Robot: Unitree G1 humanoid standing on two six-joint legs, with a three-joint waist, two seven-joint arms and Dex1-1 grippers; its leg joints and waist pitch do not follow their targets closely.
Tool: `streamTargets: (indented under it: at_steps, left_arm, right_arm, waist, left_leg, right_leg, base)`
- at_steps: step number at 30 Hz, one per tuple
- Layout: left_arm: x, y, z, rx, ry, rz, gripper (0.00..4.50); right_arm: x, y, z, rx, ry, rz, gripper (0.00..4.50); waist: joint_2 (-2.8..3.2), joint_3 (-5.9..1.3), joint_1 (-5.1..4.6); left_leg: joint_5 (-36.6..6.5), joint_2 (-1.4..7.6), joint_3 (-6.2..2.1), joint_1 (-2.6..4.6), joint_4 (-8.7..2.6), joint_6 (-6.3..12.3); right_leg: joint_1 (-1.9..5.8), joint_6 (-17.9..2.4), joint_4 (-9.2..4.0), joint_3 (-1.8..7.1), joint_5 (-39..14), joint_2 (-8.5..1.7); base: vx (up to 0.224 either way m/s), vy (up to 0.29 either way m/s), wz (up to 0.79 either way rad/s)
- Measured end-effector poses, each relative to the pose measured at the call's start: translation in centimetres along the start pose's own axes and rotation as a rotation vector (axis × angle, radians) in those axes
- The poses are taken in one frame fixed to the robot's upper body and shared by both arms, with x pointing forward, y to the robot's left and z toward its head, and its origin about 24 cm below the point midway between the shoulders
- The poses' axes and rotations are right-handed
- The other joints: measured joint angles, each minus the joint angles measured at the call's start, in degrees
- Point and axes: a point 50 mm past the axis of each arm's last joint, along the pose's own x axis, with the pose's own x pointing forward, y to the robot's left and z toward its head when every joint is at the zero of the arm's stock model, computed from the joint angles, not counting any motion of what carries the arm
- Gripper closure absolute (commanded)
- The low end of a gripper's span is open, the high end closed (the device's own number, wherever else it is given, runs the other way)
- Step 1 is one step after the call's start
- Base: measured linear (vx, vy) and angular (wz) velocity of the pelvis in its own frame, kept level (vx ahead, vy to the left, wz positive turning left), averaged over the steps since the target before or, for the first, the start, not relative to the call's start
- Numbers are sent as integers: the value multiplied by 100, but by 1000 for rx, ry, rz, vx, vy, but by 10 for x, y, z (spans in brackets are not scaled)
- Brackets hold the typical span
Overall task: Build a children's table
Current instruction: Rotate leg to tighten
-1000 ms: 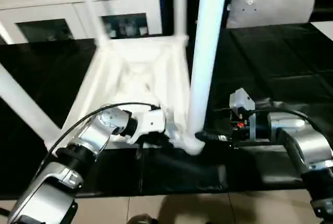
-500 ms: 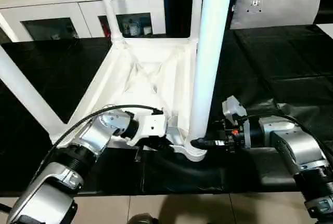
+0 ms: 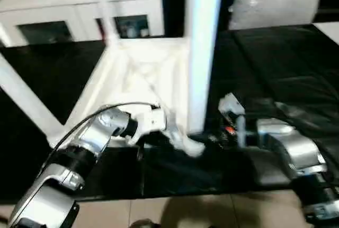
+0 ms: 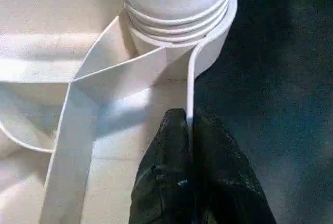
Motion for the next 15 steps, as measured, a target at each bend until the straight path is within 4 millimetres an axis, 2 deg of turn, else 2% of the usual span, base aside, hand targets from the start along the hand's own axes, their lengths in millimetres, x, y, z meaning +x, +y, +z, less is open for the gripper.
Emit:
streamTargets:
  at_steps: [3, 6, 10, 12, 15]
  left_arm:
    - [12, 6, 7, -77, -9, 122, 450]
    - [25, 11, 17, -132, -14, 231, 450]
    - [36, 12, 26, -170, -31, 319, 450]
    - [38, 12, 29, -177, -37, 335, 450]
    - [36, 12, 29, -170, -42, 326, 450]
  right_arm:
    - [13, -8, 6, 52, -24, -187, 251]
    - [25, -15, 13, 84, -44, -353, 251]
    - [32, -17, 19, 103, -74, -480, 251]
    - [33, -18, 20, 93, -83, -504, 197]
    - [30, -17, 17, 81, -98, -472, 162]
  waist:
    - [2, 1, -238]
    - [5, 1, -368]
    - [28, -3, -388]
    - [50, -5, -375]
    - [72, -2, -355]
  left_leg:
    - [0, -1, 0, -2, 4, 0]
    - [-2, -1, -7, -9, 3, 1]
    - [-9, -2, -13, -19, -14, 11]
    - [-3, -2, -14, -28, -18, 34]
    - [-11, -2, -14, -29, -17, 44]
  right_leg:
    - [2, 2, -3, -2, 1, -1]
    - [-2, 3, -3, -11, 2, -1]
    - [-11, 2, -4, -17, 1, 0]
    - [-18, -2, -2, -18, -6, 0]
    - [-18, -8, -2, -18, -8, -1]
  base:
    - [0, 0, 0]
    - [0, 0, 0]
    - [0, 0, 0]
    - [0, 0, 0]
    - [0, 0, 0]
